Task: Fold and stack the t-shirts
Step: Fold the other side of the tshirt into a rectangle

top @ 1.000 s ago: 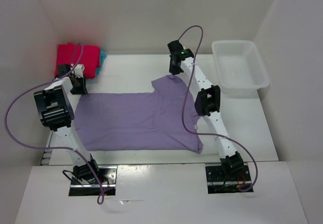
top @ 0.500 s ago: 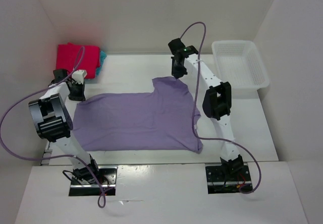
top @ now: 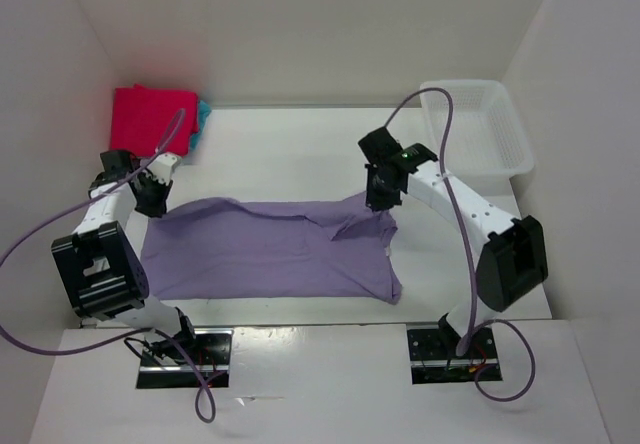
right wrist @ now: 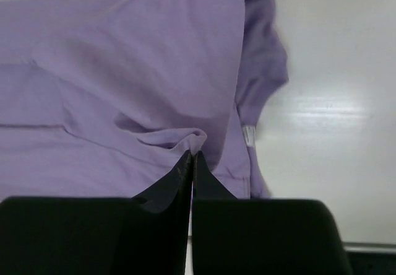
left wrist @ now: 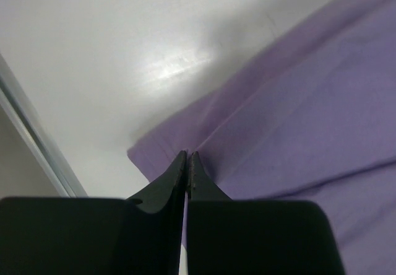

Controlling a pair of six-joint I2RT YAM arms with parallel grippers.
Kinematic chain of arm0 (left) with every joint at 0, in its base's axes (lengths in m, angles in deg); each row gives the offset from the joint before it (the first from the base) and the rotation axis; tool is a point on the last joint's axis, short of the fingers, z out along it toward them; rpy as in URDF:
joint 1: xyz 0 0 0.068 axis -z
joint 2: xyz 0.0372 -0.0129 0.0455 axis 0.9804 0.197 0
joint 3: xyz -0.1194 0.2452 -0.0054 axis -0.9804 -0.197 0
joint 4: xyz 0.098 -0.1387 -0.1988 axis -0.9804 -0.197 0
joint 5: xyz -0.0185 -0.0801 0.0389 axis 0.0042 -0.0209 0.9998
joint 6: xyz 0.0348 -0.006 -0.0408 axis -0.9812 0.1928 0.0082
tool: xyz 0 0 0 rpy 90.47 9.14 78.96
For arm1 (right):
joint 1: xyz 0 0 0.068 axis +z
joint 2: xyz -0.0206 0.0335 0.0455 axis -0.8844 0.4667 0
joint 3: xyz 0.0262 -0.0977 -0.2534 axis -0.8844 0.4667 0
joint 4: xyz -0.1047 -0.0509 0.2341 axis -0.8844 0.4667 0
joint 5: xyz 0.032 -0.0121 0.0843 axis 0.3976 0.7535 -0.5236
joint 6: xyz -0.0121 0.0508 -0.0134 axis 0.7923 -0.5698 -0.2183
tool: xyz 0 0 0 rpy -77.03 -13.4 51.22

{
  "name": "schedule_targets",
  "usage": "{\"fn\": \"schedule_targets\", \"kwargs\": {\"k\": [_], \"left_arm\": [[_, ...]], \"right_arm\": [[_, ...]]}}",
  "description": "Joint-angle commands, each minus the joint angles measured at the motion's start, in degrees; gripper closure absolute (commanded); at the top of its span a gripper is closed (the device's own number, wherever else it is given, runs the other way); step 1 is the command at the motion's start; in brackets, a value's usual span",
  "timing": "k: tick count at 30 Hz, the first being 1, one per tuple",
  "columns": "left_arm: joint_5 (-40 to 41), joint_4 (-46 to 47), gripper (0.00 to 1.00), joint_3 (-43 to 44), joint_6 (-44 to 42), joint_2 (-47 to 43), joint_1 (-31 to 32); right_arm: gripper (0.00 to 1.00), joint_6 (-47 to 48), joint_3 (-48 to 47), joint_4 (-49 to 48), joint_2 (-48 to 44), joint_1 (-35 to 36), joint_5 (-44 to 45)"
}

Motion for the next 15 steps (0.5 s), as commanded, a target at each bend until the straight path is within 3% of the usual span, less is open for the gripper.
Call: {"fn": "schedule_targets", "kwargs": {"k": [1,6,15], "left_arm": [[1.4,-1.9,1.00,-3.4,-5.4,-4.2,-0.9],[3.4,-1.3,1.00,-5.8,-5.4,-6.4,-0.9],[5.4,-0.7,1.00,-1.6,-5.4,-6.3,-4.0]], "right_arm": [[1.00,-5.2,7.6,-4.4,-6.5,-0.1,-2.4],[1.00,-7.5,12.4,-3.9,-13.2,-0.1,-4.3],[1.00,-8.6,9.6,-2.1,-17.4,-0.6,-7.8]]}}
